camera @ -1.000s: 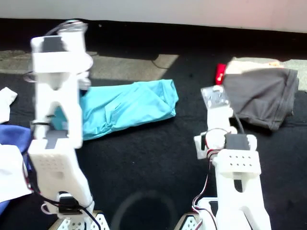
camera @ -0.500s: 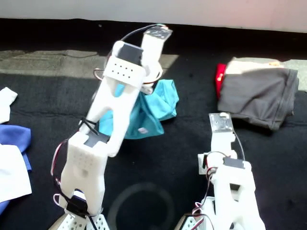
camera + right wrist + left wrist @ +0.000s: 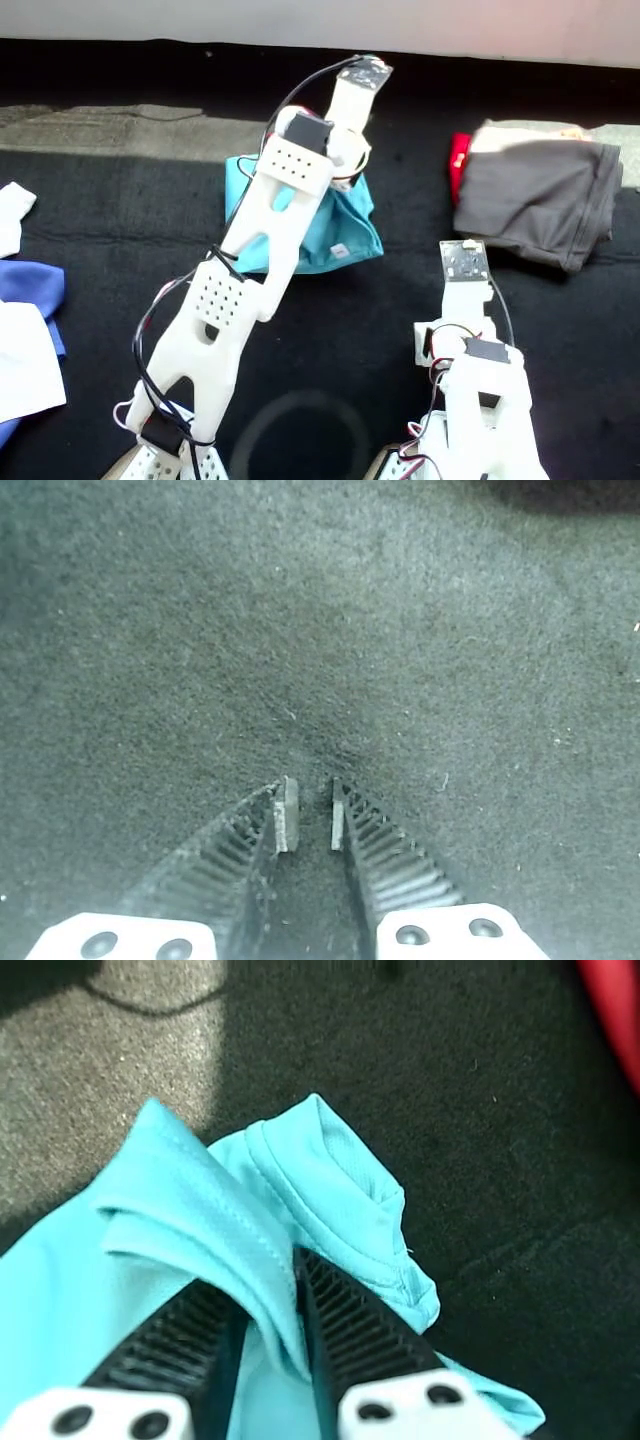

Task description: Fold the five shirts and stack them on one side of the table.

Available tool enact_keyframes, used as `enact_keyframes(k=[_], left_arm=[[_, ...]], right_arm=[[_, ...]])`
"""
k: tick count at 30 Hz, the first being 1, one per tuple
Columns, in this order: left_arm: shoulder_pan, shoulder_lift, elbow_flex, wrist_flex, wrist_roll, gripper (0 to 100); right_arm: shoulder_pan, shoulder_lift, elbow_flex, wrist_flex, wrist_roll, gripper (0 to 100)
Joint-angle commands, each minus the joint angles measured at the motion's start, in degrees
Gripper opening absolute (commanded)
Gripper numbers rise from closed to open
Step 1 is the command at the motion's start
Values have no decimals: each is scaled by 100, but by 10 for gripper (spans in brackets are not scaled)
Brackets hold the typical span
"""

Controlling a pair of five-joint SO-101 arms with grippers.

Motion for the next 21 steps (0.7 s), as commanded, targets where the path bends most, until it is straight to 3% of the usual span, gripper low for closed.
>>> enact_keyframes(k=[1,6,10,12,21], left_arm=[[-127,22,-593,-88,35,200],[-479,-110,-1147,343,44,190],[-646,-224,-1473,1371,18,75],[-673,-163,-1288,1565,18,2],[-602,-31,268,1565,26,10]], right_arm=[[119,-4,75,-101,-53,84],[119,-4,75,-101,-53,84],[119,-4,75,-101,-53,84],[119,-4,75,-101,-53,84],[119,-4,66,-101,-53,84]])
